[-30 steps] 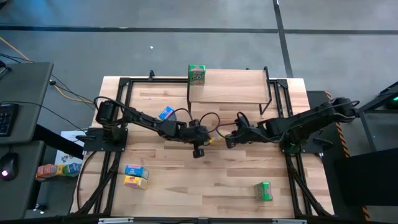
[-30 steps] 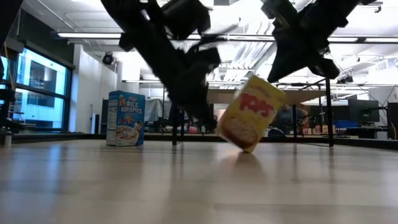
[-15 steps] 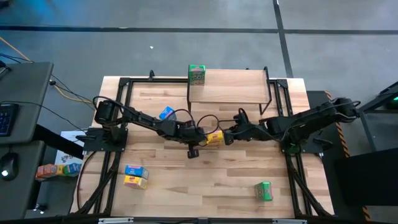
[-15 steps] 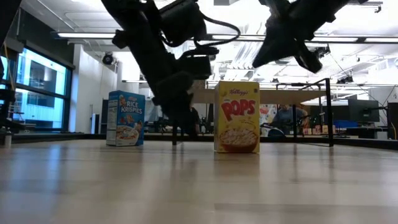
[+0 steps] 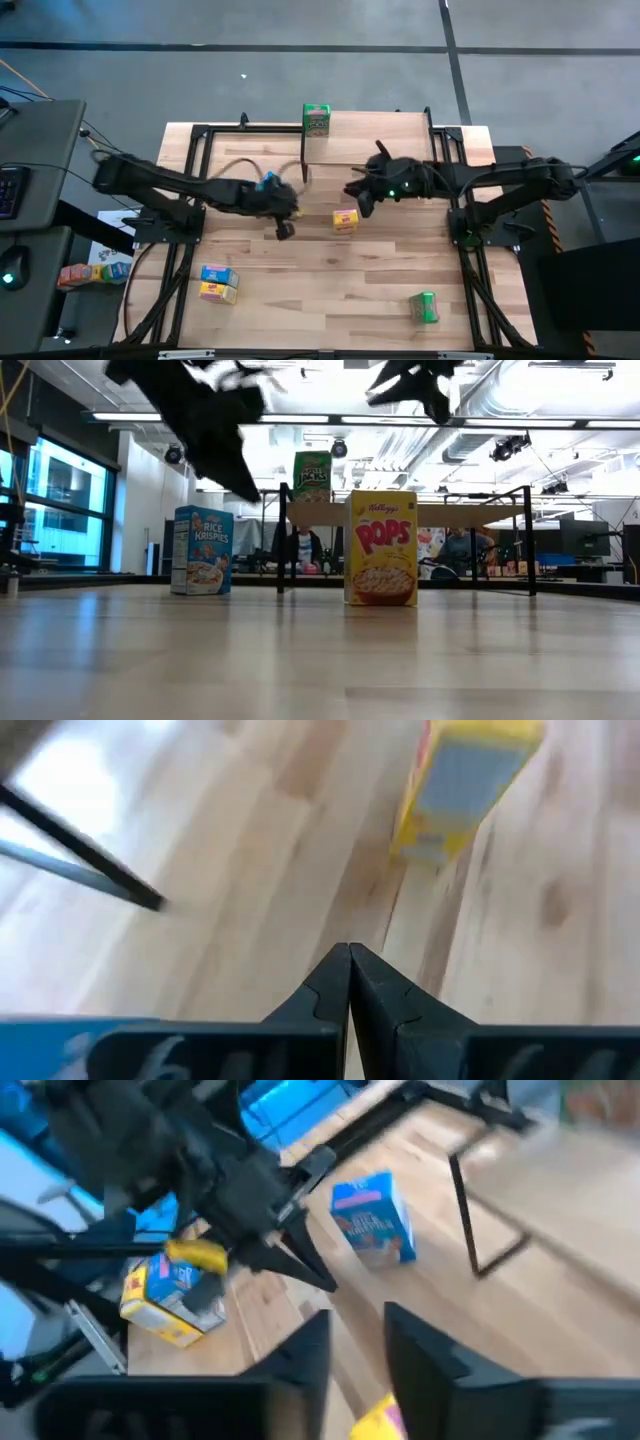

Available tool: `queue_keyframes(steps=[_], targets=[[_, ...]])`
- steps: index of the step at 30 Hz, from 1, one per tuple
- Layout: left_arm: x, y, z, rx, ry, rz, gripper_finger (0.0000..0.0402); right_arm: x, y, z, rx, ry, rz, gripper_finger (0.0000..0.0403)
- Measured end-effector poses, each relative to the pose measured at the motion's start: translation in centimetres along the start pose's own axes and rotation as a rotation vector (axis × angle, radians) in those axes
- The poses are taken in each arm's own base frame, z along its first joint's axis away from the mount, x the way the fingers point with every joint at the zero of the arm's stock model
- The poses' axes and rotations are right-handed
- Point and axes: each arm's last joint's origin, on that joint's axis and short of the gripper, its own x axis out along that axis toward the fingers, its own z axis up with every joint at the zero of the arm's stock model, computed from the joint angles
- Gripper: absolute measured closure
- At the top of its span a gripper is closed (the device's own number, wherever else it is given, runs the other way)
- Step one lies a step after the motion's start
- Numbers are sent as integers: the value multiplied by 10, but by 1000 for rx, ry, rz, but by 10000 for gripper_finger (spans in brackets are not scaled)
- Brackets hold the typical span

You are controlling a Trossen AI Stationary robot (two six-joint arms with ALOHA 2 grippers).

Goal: Stack cereal on shelf
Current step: Put the right yellow cereal box on the shelf

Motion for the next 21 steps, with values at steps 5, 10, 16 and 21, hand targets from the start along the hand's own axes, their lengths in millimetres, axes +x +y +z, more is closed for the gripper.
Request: queue_keyframes(steps=[5,10,16,21], targets=[[-47,12,7,-87,-226,-62,401,0,16,26,-196,54,64,199],[-84,21,13,-138,-391,-107,401,12,29,37,-378,197,109,104],[-118,29,17,-177,-543,-186,401,42,30,28,-523,442,81,72],[-138,34,19,-188,-632,-236,401,68,22,9,-624,618,52,71]])
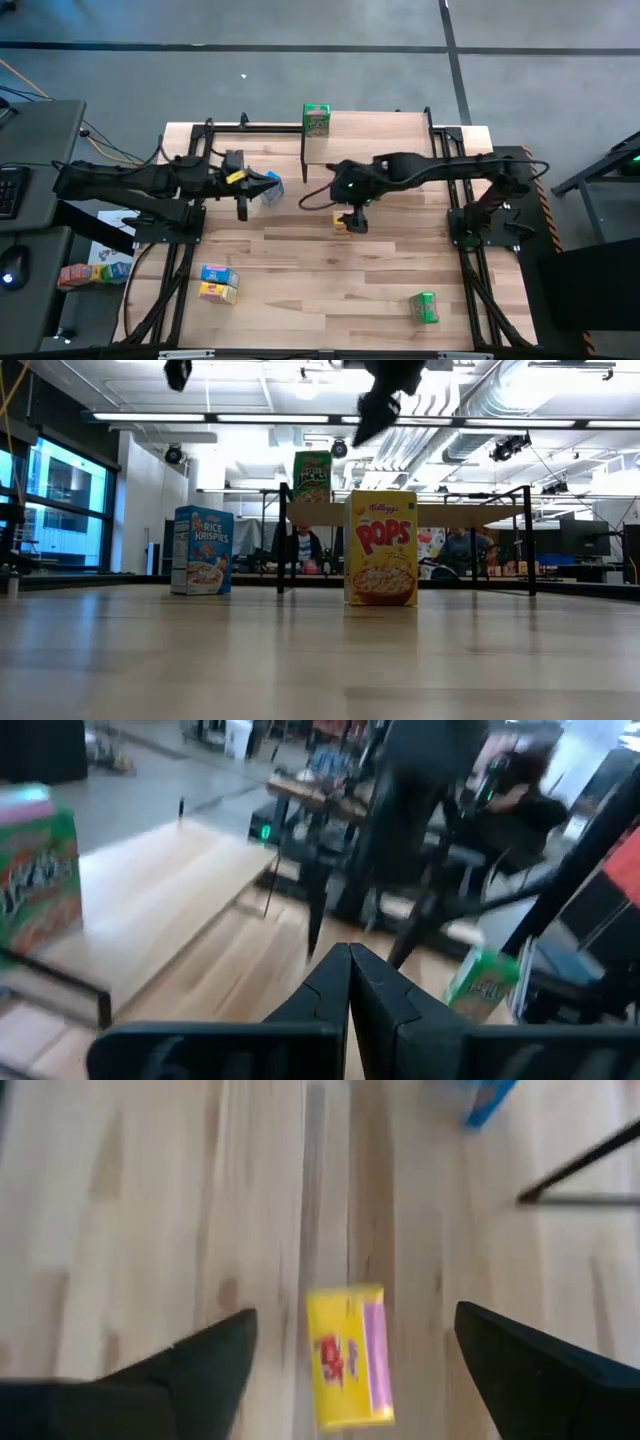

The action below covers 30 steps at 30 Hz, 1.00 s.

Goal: Stack cereal on shelf
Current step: Put the right yellow cereal box on the shelf

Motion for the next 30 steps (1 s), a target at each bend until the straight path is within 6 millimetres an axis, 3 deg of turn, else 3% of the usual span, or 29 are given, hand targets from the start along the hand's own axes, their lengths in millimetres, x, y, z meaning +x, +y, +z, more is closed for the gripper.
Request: queue_keyframes(steps=[10,19,25,30], targets=[[-7,2,0,0,4,1,401,48,-2,-13,-30,231,19,71],[-5,2,-1,3,12,4,401,73,-3,-18,-29,313,9,76],[-5,2,-1,26,13,4,401,84,-4,-20,-1,340,6,115],[-5,2,-1,68,13,4,401,85,-5,-18,27,321,-19,173]])
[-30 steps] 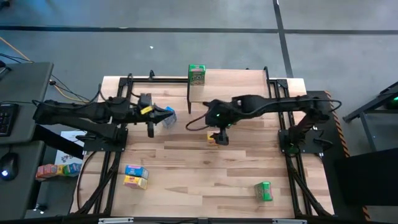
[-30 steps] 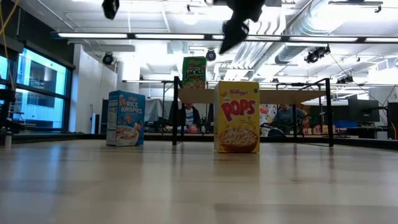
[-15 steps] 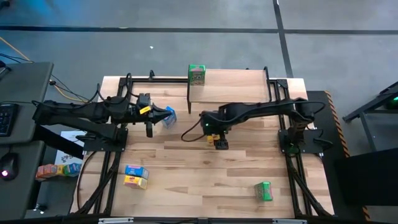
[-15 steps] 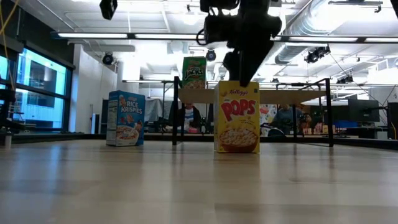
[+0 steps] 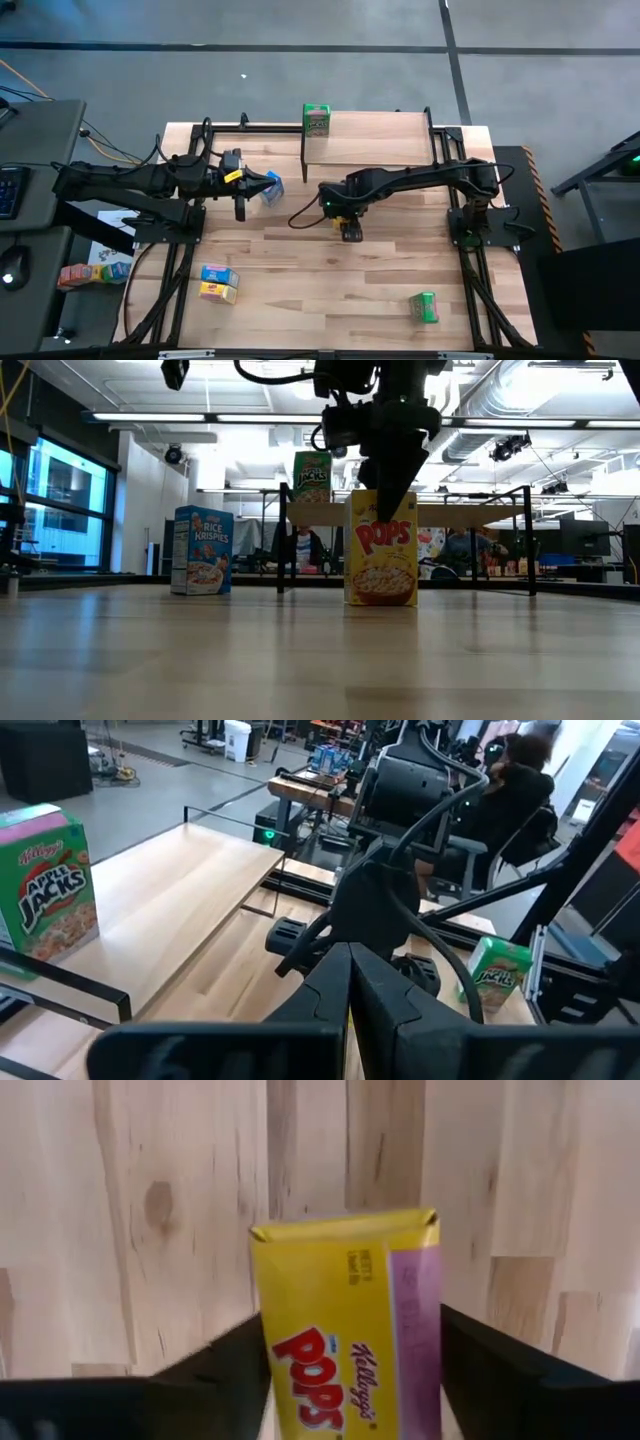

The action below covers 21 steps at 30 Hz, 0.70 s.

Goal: Stack cereal on shelf
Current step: Put the right yellow cereal box on the shelf

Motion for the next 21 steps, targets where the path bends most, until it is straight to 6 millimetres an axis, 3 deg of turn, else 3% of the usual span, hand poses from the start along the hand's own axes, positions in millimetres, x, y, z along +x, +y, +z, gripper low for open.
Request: queue_keyframes(steps=[7,11,16,21], targets=[[-1,1,-1,46,16,3,401,-3,1,-1,19,-1,49,277],[-7,3,-2,52,38,9,401,-20,4,-3,24,35,153,315],[-20,5,0,48,21,9,401,-74,6,-4,-8,19,186,321],[-31,7,6,35,-31,8,401,-156,-5,2,14,-158,-9,313]])
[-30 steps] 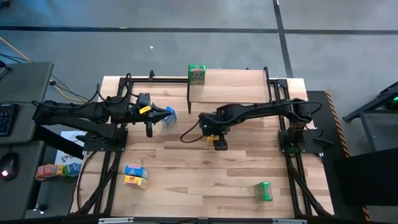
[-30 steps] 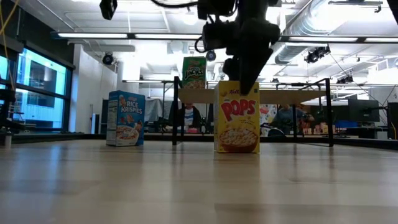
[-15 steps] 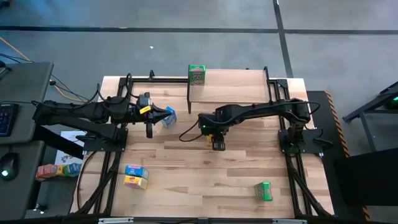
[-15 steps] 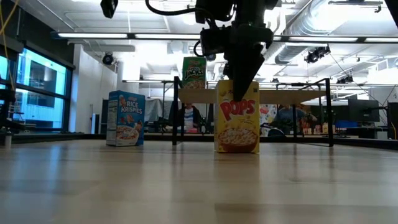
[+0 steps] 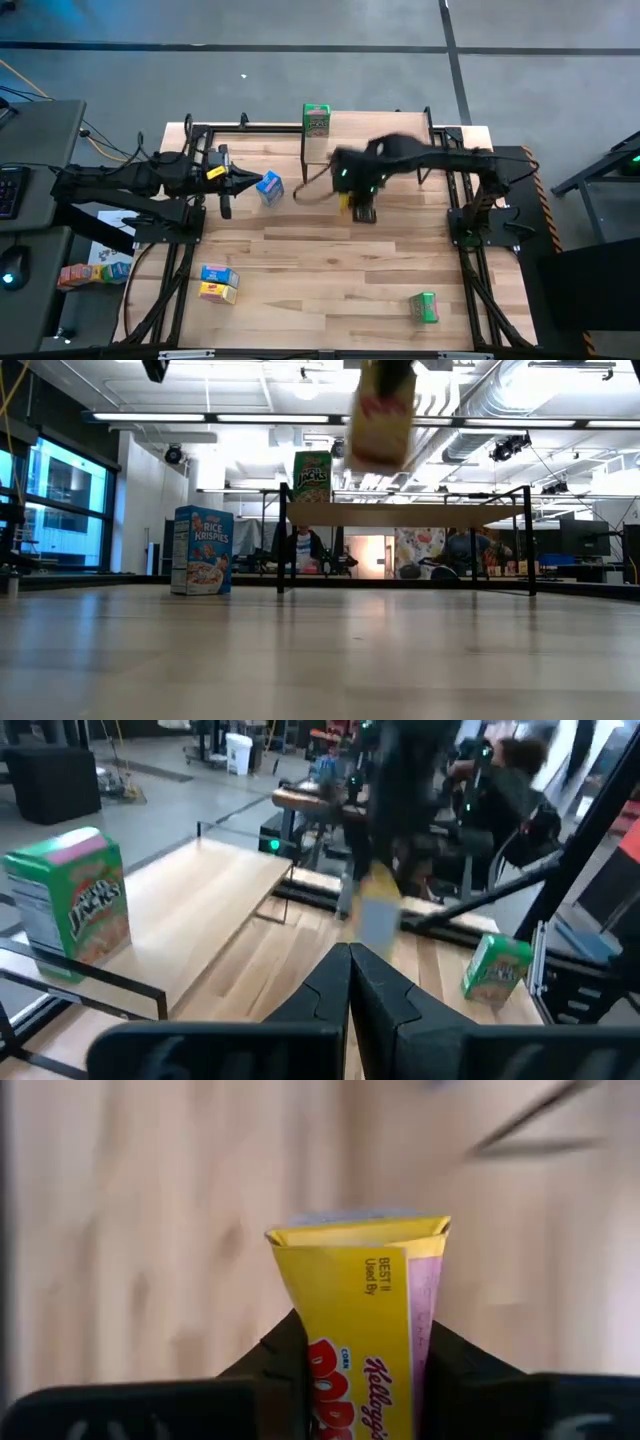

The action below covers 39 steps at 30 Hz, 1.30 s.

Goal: Stack cereal on shelf
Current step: Put the right yellow cereal box on the shelf

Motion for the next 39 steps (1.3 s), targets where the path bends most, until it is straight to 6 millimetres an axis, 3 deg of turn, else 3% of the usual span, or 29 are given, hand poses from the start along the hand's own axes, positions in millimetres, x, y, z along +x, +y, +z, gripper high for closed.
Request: queue_keyframes(steps=[4,8,13,17,20,25,39], targets=[[-5,2,3,-7,-31,36,401,-62,-13,8,117,-220,-306,312],[-6,3,3,-8,-39,62,401,-91,-35,2,217,-276,-461,312],[-5,3,3,-12,-38,63,401,-78,-76,-10,299,-129,-496,312],[-5,3,3,-36,-38,63,401,-55,-109,-7,289,-75,-484,312],[-5,3,3,-35,-37,64,401,-46,-122,-3,249,-86,-428,312],[-5,3,3,-35,-36,64,401,-27,-136,1,193,-16,-438,311],[-5,3,3,-36,-38,63,401,-10,-146,3,82,68,-434,311]])
